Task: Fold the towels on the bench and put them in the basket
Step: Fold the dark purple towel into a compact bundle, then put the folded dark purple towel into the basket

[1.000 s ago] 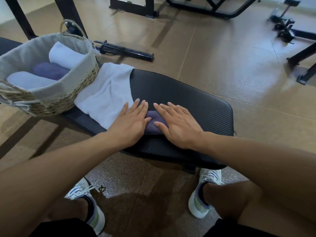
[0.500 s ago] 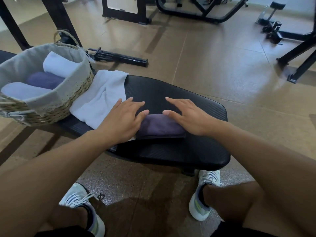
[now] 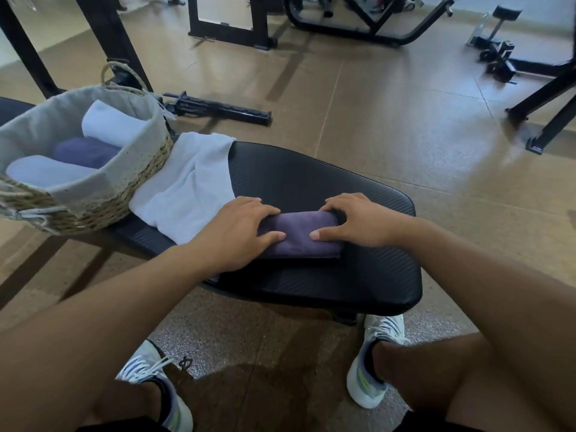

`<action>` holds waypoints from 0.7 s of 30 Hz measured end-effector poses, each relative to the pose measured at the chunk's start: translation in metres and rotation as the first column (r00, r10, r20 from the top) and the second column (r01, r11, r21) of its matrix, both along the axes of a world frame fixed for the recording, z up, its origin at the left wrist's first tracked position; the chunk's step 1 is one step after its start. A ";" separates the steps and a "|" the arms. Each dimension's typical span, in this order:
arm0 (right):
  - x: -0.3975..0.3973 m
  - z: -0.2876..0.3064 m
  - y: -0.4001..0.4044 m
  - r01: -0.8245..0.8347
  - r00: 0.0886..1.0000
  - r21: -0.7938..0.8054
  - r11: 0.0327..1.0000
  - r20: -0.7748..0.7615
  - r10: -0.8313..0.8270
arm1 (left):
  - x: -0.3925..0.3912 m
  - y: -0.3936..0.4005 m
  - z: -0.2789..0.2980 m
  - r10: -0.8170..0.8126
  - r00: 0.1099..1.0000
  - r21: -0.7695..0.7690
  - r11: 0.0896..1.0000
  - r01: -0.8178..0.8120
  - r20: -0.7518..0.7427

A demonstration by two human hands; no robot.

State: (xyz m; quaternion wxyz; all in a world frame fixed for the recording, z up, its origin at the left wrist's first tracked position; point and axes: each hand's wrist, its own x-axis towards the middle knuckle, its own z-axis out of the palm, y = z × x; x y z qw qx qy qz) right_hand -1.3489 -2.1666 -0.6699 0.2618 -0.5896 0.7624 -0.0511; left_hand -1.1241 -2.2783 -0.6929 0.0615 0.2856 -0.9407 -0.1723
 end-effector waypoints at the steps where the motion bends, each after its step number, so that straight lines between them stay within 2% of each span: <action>1: -0.001 0.000 0.000 0.006 1.000 0.004 1.000 0.001 -0.006 | 0.000 0.000 0.002 -0.007 1.000 -0.015 1.000 0.007 -0.018; 4: -0.002 0.002 -0.001 0.045 0.998 -0.027 0.999 0.041 -0.044 | 0.001 0.001 0.007 -0.018 0.998 0.004 1.000 0.018 -0.055; 8: 0.003 0.007 -0.001 0.120 0.969 -0.203 0.972 0.237 -0.070 | 0.003 0.007 0.011 0.011 0.994 0.101 0.995 -0.001 -0.106; 11: 0.008 0.014 0.000 0.208 0.887 -0.312 0.927 0.460 -0.043 | 0.002 0.014 0.016 0.022 0.996 0.175 0.985 -0.007 -0.089; 14: 0.020 0.022 0.003 0.306 0.779 -0.362 0.881 0.626 -0.013 | 0.000 0.022 0.019 0.072 0.992 0.354 0.935 -0.030 -0.108; 16: 0.028 0.026 0.005 0.319 0.755 -0.385 0.866 0.655 0.013 | 0.000 0.026 0.019 0.081 0.981 0.457 0.890 0.008 -0.174; 21: 0.044 0.024 0.008 0.299 0.767 -0.404 0.864 0.641 0.034 | 0.002 0.024 0.027 0.209 0.896 0.571 0.819 0.059 -0.393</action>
